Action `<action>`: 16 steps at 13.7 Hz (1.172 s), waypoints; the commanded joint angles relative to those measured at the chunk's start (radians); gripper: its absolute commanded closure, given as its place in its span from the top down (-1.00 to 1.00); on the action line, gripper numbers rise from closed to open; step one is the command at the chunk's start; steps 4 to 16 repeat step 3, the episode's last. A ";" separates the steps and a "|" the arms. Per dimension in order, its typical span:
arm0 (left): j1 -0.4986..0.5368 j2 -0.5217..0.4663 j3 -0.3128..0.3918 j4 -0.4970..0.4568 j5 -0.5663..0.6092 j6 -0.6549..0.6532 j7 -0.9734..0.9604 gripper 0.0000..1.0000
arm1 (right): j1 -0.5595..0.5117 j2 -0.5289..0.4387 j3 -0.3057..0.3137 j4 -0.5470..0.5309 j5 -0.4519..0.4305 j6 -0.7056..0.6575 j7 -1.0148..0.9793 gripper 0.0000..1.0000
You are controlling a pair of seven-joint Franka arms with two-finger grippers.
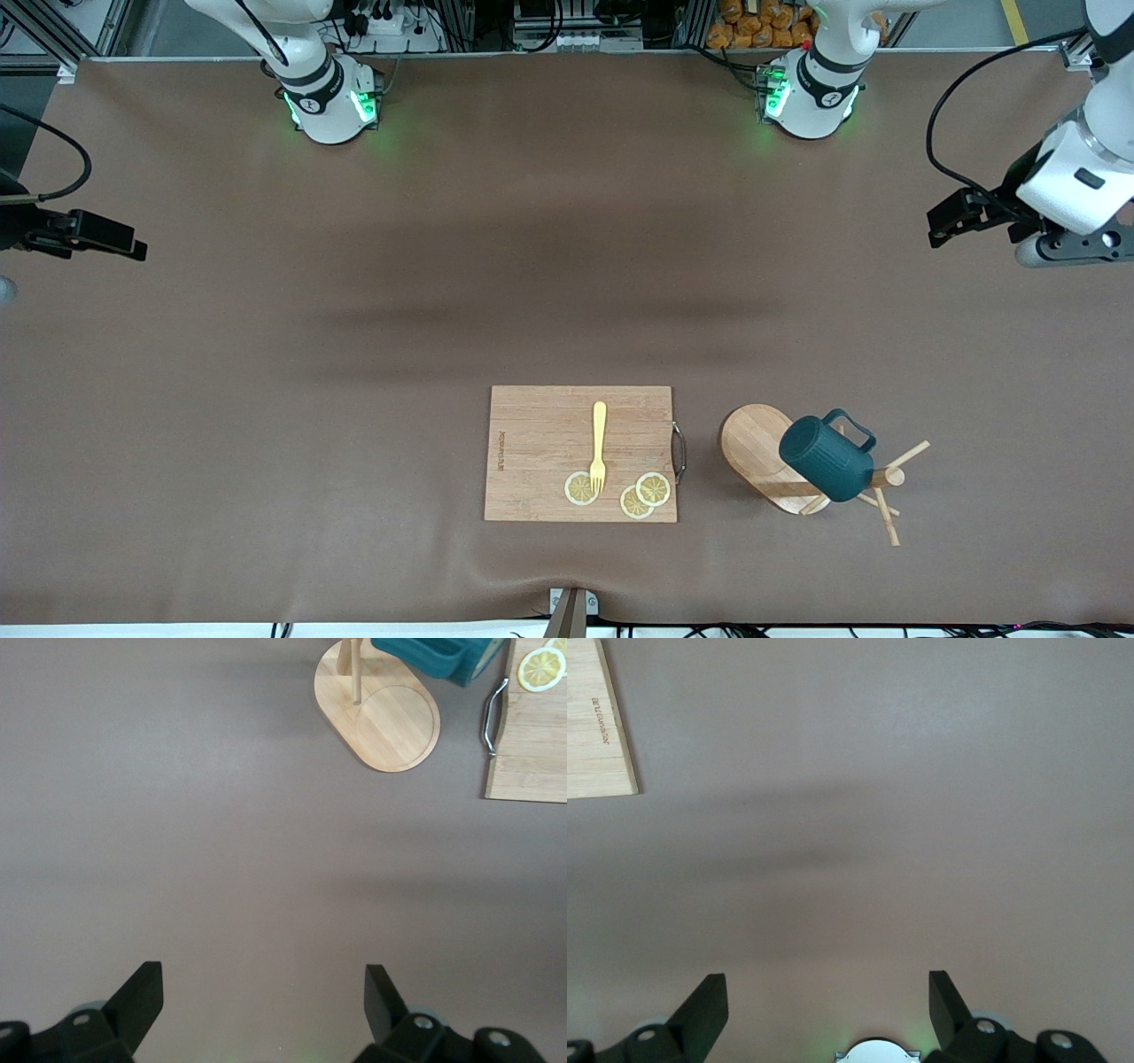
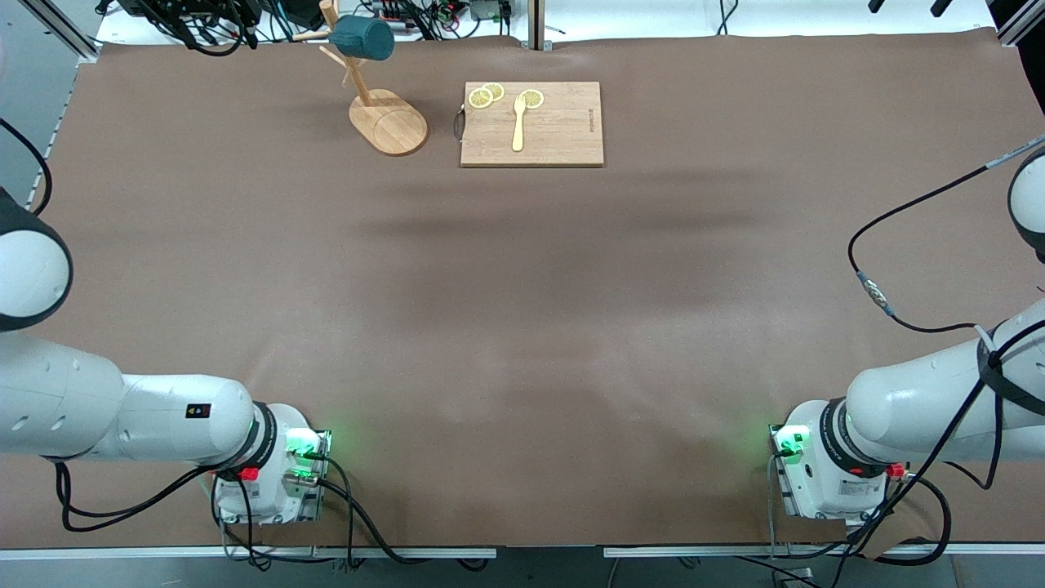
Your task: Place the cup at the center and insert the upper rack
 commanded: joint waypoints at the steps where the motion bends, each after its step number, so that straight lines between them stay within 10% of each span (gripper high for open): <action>1: 0.003 -0.027 -0.004 -0.032 0.013 0.019 0.024 1.00 | 0.031 -0.052 -0.015 -0.003 -0.008 -0.013 -0.006 1.00; 16: 0.004 -0.026 -0.004 -0.032 0.013 0.019 0.022 1.00 | 0.040 -0.057 -0.015 -0.021 -0.062 0.001 -0.007 1.00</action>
